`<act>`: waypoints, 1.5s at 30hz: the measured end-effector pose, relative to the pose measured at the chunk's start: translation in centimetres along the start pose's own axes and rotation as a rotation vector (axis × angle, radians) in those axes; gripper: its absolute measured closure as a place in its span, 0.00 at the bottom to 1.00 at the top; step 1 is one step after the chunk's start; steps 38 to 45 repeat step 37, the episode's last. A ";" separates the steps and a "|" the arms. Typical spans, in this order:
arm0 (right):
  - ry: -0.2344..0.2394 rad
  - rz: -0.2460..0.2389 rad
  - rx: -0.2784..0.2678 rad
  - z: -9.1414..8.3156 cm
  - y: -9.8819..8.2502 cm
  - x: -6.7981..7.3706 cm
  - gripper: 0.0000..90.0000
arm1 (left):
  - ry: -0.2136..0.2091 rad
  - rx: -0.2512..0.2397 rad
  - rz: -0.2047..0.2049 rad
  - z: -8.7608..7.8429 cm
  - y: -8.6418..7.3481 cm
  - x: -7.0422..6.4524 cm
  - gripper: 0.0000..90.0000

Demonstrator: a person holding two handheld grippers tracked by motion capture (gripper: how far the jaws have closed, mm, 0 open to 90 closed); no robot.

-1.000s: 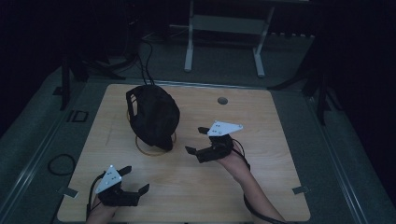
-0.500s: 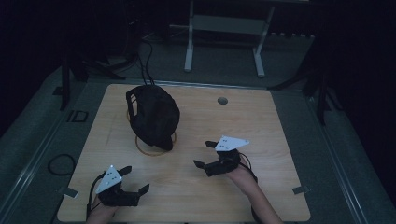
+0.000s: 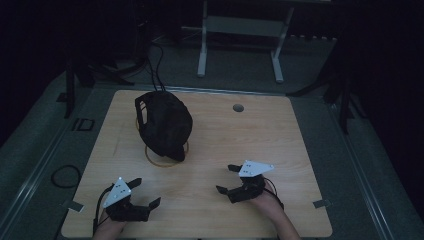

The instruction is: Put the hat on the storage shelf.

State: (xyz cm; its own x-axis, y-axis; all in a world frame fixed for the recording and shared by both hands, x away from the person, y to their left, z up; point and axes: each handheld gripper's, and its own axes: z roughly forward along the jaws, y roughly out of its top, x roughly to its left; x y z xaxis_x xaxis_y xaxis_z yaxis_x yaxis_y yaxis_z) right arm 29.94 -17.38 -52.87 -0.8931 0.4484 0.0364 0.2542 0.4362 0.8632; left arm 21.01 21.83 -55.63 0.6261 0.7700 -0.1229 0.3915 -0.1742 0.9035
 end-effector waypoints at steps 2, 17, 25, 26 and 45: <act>-0.005 -0.014 0.014 -0.2 -0.5 0.0 0.16 | 0.002 0.005 0.008 0.0 0.0 0.0 0.02; -0.072 -0.008 0.041 -3.2 -3.7 -0.4 0.16 | 0.000 0.015 0.008 0.1 -0.1 -0.1 0.02; -0.110 0.021 0.041 -5.0 -4.8 -1.0 0.16 | 0.004 0.022 0.014 0.3 -0.3 -0.1 0.02; -0.112 0.025 0.039 -5.2 -4.9 -1.1 0.16 | 0.005 0.023 0.015 0.3 -0.3 -0.2 0.02; -0.129 0.019 0.033 -5.6 -5.4 -1.6 0.16 | 0.012 0.022 0.005 0.3 -0.3 -0.2 0.02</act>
